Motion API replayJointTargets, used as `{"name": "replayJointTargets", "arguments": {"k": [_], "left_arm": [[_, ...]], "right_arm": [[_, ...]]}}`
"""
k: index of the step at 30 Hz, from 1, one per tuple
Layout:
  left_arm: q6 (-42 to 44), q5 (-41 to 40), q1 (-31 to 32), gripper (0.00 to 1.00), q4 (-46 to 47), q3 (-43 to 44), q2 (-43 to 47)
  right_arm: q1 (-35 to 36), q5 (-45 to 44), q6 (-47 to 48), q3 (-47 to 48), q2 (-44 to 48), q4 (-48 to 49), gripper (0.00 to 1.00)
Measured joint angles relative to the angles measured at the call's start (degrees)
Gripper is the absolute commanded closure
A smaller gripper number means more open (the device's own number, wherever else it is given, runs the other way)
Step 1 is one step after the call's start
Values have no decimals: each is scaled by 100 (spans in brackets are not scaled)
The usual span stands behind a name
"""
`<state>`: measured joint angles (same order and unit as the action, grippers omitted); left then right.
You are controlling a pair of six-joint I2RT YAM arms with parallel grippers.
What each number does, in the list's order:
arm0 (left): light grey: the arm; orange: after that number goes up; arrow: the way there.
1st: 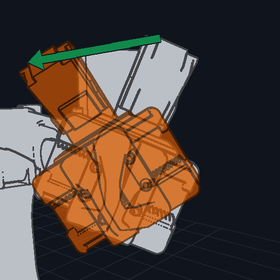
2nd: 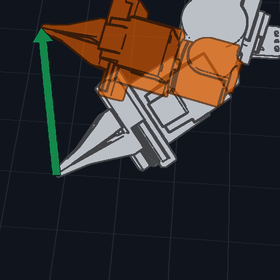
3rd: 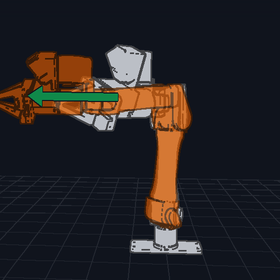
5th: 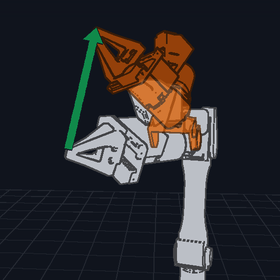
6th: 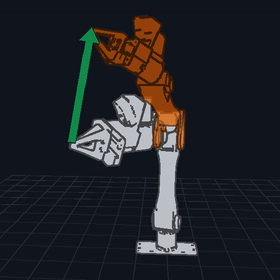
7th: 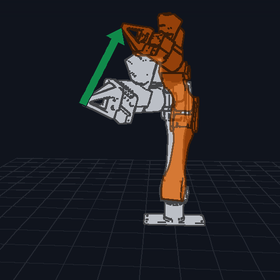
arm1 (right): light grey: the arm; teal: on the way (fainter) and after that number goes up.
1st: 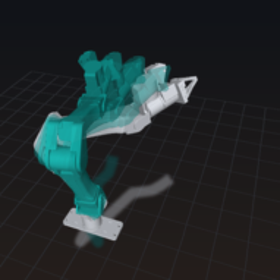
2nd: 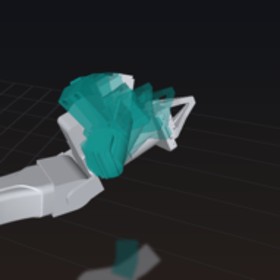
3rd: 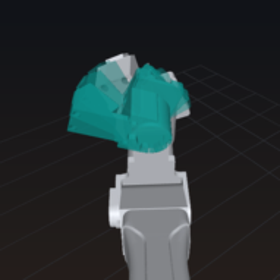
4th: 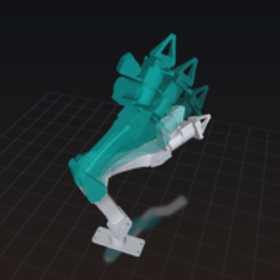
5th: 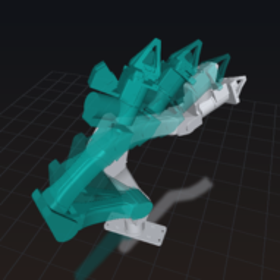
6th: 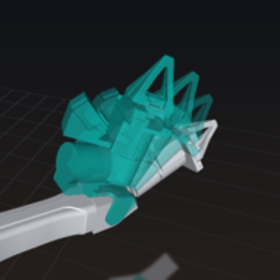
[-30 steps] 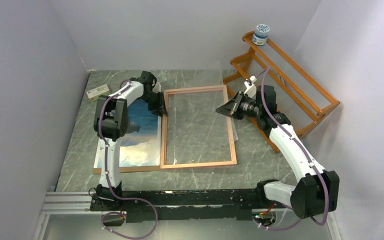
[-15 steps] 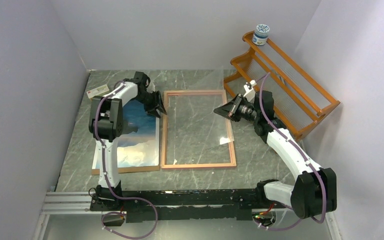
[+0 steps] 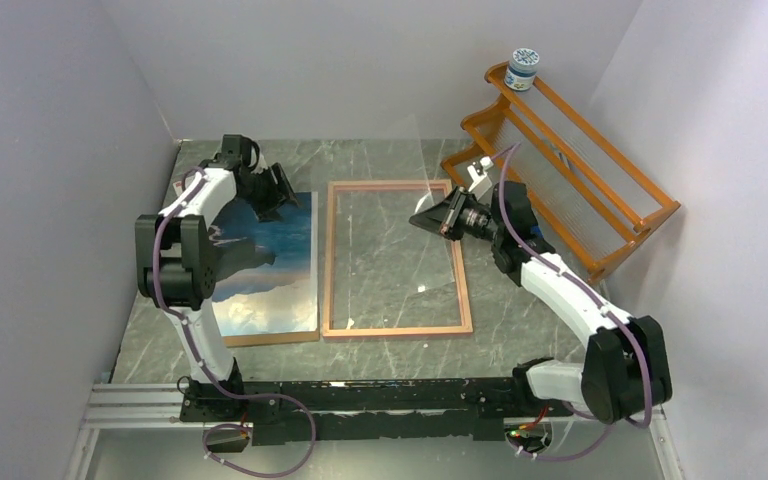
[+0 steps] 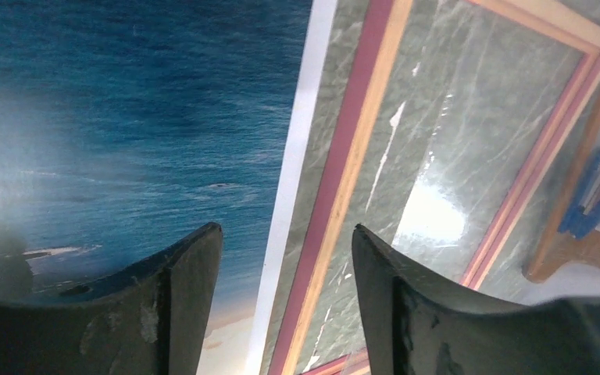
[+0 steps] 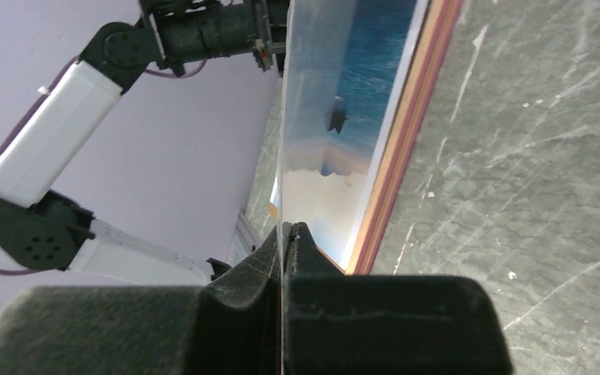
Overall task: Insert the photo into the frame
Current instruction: Place the photo frame item in the photo frame.
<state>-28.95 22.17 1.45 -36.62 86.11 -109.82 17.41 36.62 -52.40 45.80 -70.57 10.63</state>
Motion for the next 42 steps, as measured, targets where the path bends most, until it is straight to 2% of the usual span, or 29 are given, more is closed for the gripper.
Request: {"name": "replayJointTargets", "arguments": {"k": [7, 13, 24, 42], "left_arm": [[-70, 131, 2, 15, 232, -623, 0], [-52, 833, 28, 15, 645, -1051, -2], [-44, 1156, 275, 21, 894, -1071, -278], [-26, 1292, 612, 34, 702, -487, -826]], "right_arm": [[17, -621, -81, -817, -444, 293, 100], [-42, -955, -74, -1537, -518, 308, 100], [-125, -1156, 103, -1773, -496, 608, 100], [-264, -1226, 553, -1797, -723, 658, 100]]}}
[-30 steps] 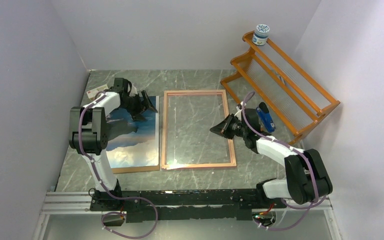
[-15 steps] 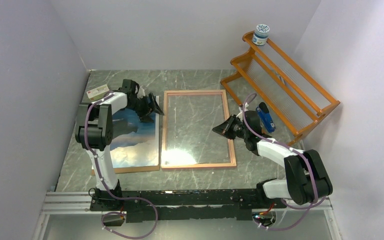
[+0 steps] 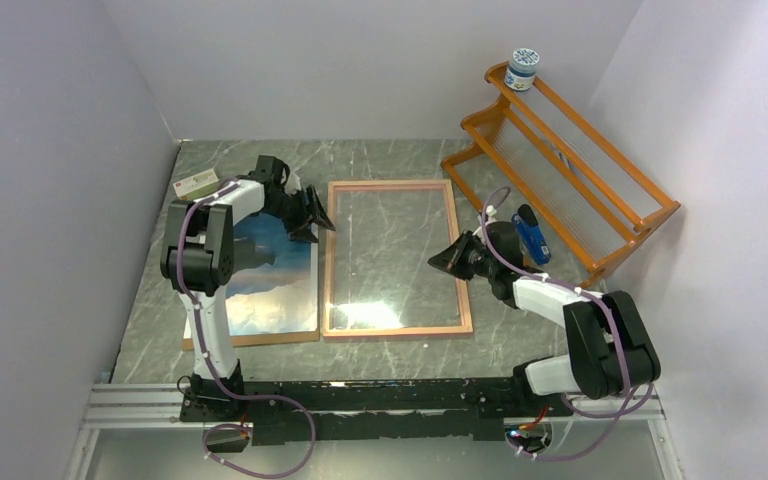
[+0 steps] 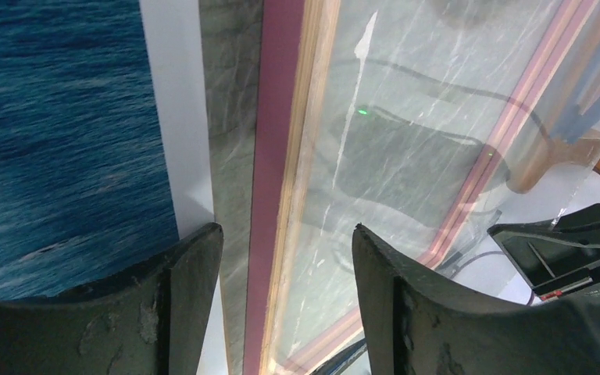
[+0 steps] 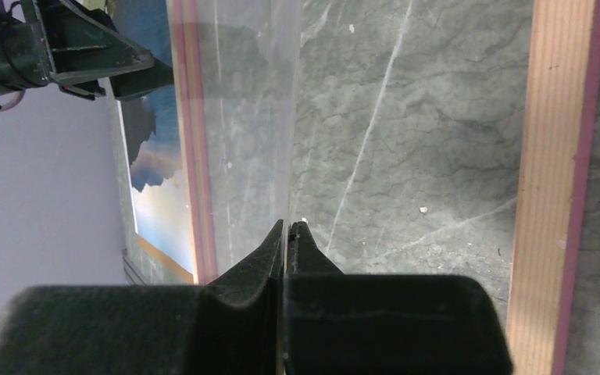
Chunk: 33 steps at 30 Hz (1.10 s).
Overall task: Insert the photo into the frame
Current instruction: Place the photo frame item in the photo frame.
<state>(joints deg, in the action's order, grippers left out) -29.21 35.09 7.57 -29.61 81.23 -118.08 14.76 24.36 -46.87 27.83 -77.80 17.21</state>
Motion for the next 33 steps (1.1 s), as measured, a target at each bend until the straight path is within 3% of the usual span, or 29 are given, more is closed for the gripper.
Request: {"name": "replayJointTargets", "arguments": {"k": [33], "left_arm": [[258, -297, 251, 39, -713, 686, -455]], "right_arm": [[-107, -195, 446, 131, -420, 11, 100]]}}
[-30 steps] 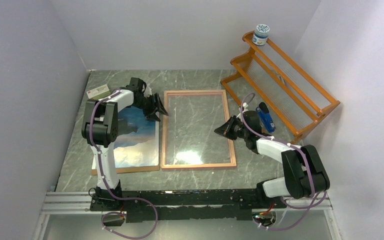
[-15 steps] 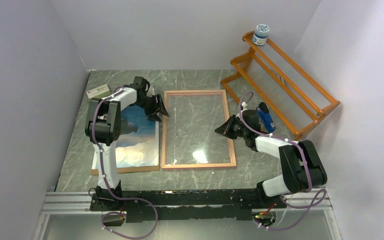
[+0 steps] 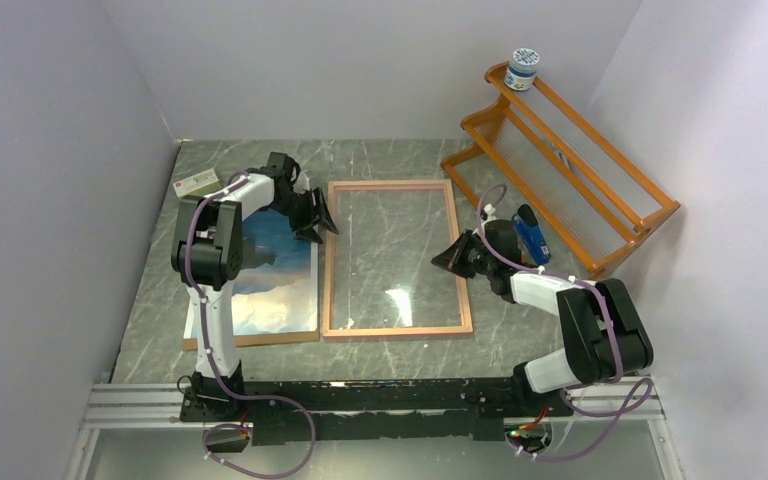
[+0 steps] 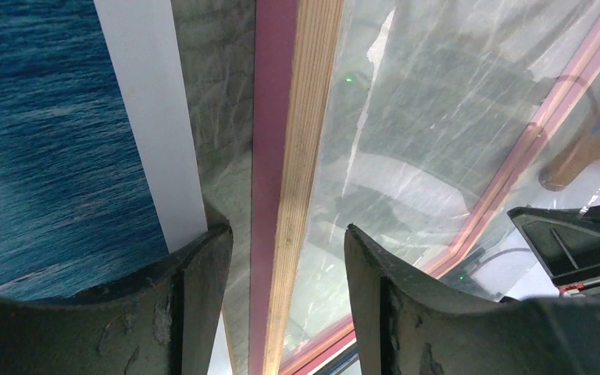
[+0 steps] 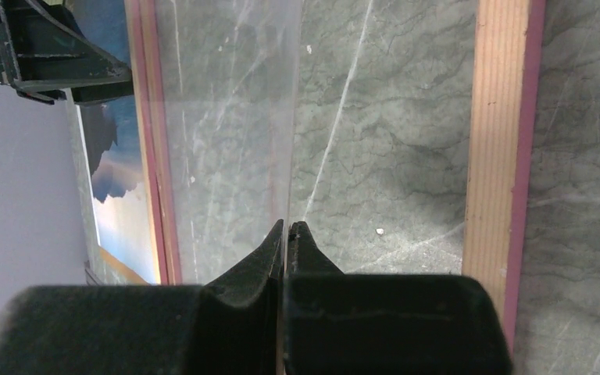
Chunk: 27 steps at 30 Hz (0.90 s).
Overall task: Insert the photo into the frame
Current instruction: Place the photo frame item in the photo frame.
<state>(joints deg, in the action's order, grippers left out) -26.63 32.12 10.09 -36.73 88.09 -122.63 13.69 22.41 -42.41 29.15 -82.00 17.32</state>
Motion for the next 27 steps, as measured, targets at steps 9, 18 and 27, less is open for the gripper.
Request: {"name": "replayJointTargets", "arguments": {"k": [9, 18, 27], "left_arm": [[-7, -26, 0, 45, -4, 0, 0], [-146, -118, -13, 44, 98, -98, 26], [-173, -61, -22, 41, 179, -157, 66]], "right_arm": [[-37, 203, 35, 2, -278, 81, 100], [-48, 387, -68, 203, -278, -258, 85], [-48, 780, -238, 317, -426, -450, 53]]}}
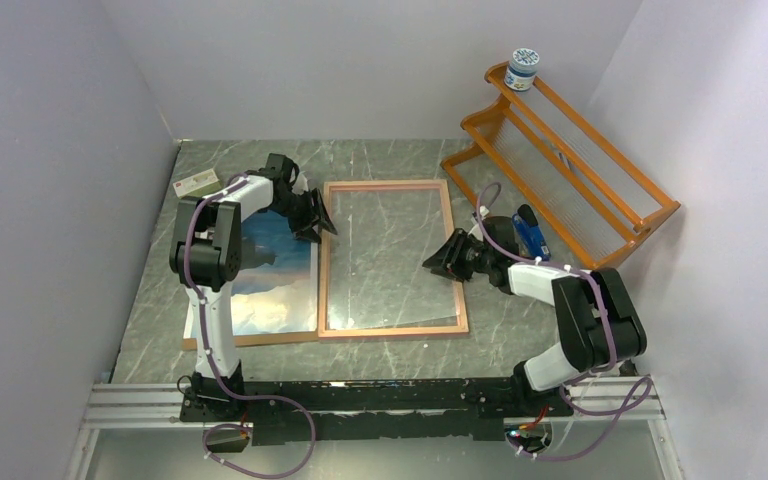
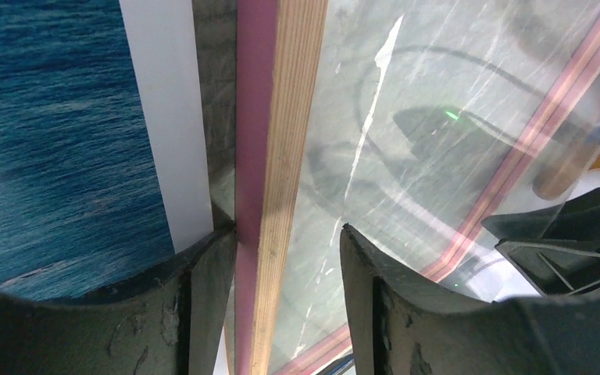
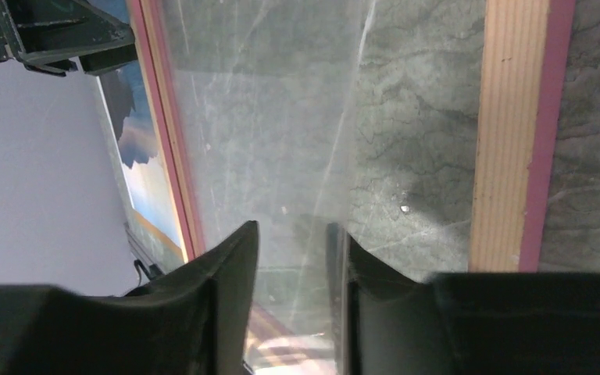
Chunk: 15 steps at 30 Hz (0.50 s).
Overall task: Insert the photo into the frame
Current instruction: Place the photo frame item in the photo frame.
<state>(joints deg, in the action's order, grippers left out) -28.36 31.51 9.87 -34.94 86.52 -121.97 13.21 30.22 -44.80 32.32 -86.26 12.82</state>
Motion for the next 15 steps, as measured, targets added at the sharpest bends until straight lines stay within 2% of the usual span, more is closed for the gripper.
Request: {"name": "replayJointTargets", "arguments": {"k": [4, 9, 15], "left_arm": [[2, -4, 9, 39, 4, -4, 24], [11, -11, 15, 33, -35, 33, 37], [138, -398, 57, 27, -424, 332, 39]], "right_arm": [[2, 13, 24, 140, 0, -210, 31], [26, -48, 155, 293, 83, -546, 12], [66, -317, 573, 743, 214, -1364, 5]]}}
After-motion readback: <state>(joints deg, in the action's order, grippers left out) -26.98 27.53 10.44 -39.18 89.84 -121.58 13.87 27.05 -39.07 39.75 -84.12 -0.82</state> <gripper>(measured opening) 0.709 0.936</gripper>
